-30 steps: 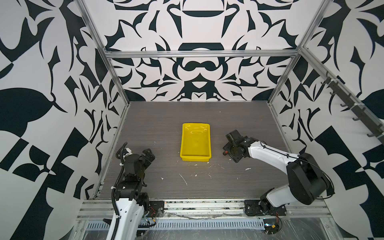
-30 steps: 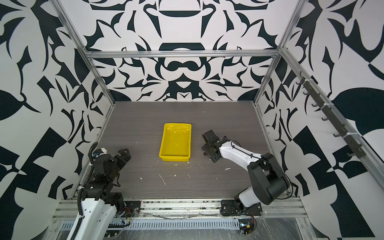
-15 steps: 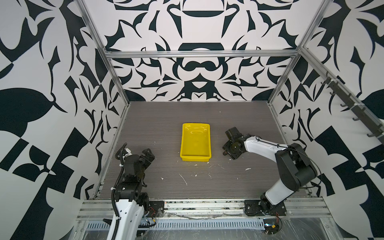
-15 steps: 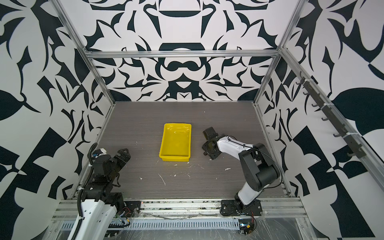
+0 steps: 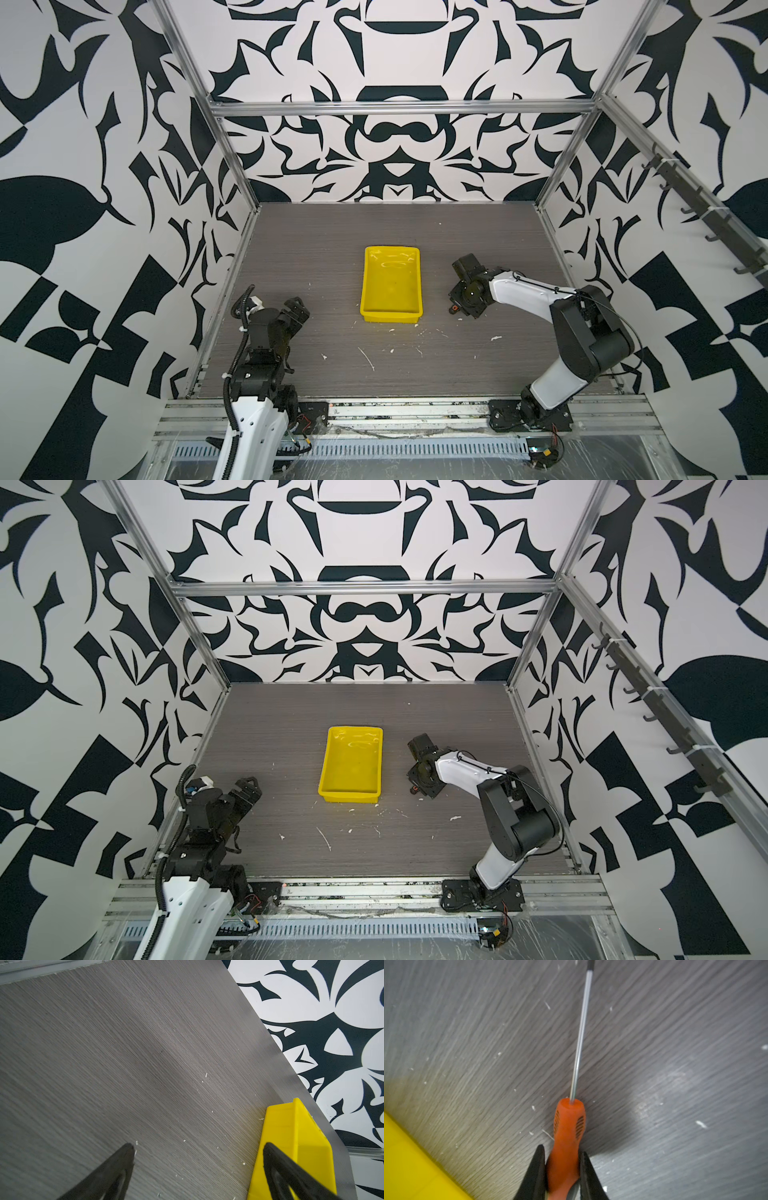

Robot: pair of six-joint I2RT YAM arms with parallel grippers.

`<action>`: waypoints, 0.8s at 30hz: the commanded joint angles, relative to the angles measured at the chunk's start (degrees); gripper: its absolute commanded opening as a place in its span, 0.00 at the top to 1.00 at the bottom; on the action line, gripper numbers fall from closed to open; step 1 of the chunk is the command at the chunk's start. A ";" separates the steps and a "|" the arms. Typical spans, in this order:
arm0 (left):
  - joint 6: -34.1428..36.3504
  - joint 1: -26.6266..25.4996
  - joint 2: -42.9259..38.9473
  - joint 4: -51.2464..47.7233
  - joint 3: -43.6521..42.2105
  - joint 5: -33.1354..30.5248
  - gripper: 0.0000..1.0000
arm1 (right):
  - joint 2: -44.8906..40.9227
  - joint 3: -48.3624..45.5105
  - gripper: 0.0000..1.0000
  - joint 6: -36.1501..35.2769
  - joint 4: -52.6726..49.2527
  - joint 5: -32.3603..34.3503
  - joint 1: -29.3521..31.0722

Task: Put the screwdriver in the bin
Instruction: 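Lower the right gripper and close it on the orange screwdriver handle, then carry the screwdriver with the right gripper over the yellow bin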

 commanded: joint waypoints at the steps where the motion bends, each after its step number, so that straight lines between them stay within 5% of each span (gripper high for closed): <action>1: -0.68 -0.03 0.83 0.34 -1.24 -0.49 0.01 | -1.47 -1.60 0.80 -1.26 -2.81 3.53 0.34; 6: -0.68 -0.02 1.41 0.22 -0.99 -0.60 0.01 | 1.21 -2.07 0.63 -1.17 -1.82 1.94 0.41; 9: -0.75 -0.03 1.50 0.80 -1.13 -0.92 0.01 | 2.42 -1.24 0.60 -2.35 -2.03 1.10 0.38; 18: -0.85 -0.07 2.47 0.53 -0.84 -0.55 0.01 | 1.44 -1.63 0.76 -1.71 -2.28 2.44 0.72; 24: -1.91 -0.03 2.81 1.43 -1.46 -1.01 0.01 | -3.11 1.61 0.79 -3.57 -8.33 12.57 3.88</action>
